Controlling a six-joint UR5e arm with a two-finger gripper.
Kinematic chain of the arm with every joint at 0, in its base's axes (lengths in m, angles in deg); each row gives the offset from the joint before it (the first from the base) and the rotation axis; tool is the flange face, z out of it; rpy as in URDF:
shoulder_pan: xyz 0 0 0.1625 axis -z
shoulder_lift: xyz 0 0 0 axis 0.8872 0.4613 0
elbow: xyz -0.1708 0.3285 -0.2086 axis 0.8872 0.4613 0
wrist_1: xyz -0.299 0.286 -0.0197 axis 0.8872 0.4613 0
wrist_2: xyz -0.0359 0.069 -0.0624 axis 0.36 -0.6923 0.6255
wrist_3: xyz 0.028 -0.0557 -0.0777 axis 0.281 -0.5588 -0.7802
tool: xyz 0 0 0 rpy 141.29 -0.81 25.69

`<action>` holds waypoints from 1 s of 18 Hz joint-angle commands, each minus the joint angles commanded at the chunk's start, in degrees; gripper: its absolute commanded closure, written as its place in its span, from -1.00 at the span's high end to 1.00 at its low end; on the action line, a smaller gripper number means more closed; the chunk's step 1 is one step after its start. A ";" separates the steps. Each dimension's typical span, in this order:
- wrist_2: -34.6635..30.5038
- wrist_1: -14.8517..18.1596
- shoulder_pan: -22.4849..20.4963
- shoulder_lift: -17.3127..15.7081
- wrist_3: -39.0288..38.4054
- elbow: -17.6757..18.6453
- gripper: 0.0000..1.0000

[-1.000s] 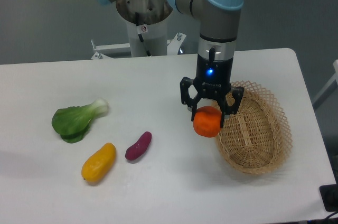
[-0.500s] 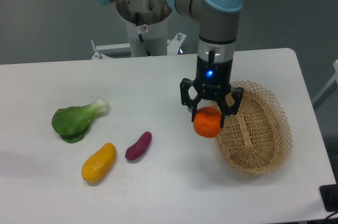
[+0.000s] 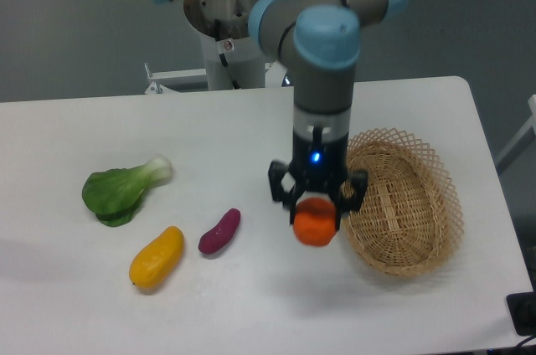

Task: Place the orange on the table
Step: 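Carry the orange away from the basket toward the yellow toy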

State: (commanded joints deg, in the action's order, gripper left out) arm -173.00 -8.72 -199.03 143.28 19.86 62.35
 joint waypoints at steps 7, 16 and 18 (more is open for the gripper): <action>-2.38 -0.71 4.66 6.87 -7.60 -2.65 0.28; -6.60 -0.97 10.20 10.57 -7.16 -1.07 0.28; -7.56 -0.88 10.73 11.09 -7.16 -0.89 0.28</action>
State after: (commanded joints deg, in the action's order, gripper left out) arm -180.56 -9.60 -188.30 154.37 12.70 61.46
